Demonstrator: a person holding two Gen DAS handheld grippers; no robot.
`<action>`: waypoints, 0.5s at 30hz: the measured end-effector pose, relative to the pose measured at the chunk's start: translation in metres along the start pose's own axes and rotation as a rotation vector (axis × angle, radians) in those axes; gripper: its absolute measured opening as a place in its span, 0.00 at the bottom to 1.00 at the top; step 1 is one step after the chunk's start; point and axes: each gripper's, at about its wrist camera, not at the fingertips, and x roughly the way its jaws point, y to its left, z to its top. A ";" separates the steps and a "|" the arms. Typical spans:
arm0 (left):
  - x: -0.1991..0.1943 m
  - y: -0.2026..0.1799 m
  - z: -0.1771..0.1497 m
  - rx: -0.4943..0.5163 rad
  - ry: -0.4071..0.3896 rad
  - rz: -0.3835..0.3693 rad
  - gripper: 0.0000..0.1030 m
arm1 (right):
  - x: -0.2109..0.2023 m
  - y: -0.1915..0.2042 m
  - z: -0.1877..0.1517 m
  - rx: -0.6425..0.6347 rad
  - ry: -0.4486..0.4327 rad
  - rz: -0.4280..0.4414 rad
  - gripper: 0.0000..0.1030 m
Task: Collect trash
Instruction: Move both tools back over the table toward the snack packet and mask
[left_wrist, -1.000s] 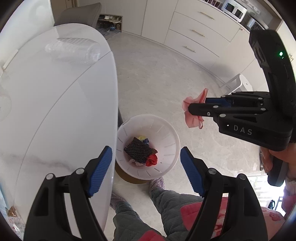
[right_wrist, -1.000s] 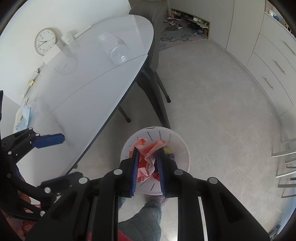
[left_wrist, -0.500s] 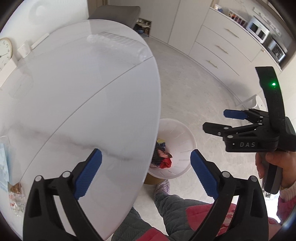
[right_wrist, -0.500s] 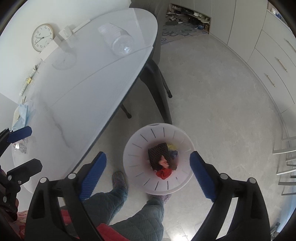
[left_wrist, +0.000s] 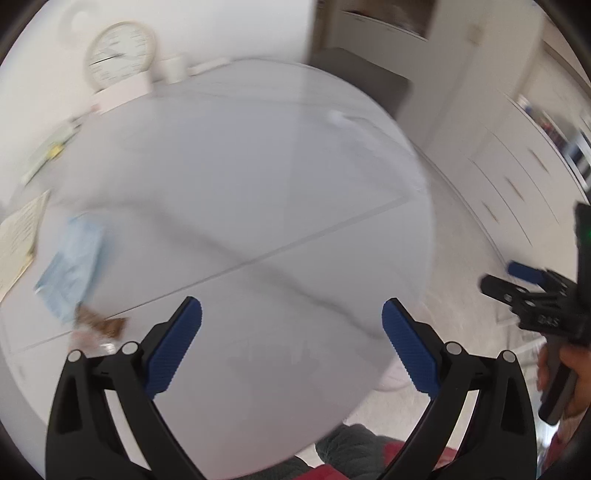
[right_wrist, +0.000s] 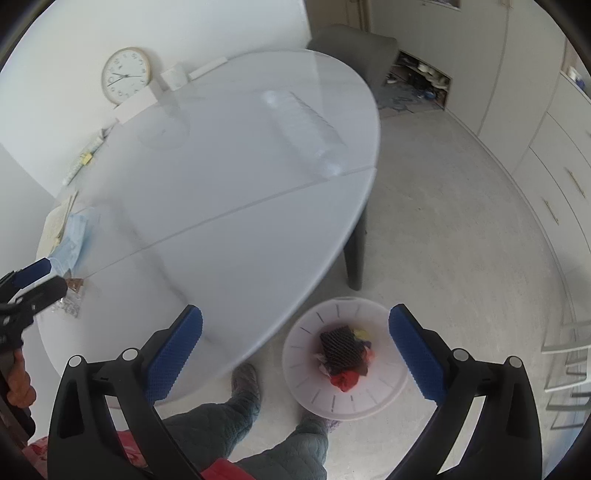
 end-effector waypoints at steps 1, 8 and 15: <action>-0.001 0.017 0.000 -0.031 0.000 0.018 0.92 | 0.002 0.009 0.005 -0.015 0.000 0.011 0.97; 0.009 0.118 -0.029 -0.157 0.066 0.144 0.92 | 0.020 0.072 0.025 -0.118 0.020 0.048 0.97; 0.037 0.173 -0.052 -0.146 0.137 0.193 0.92 | 0.039 0.123 0.032 -0.174 0.050 0.060 0.97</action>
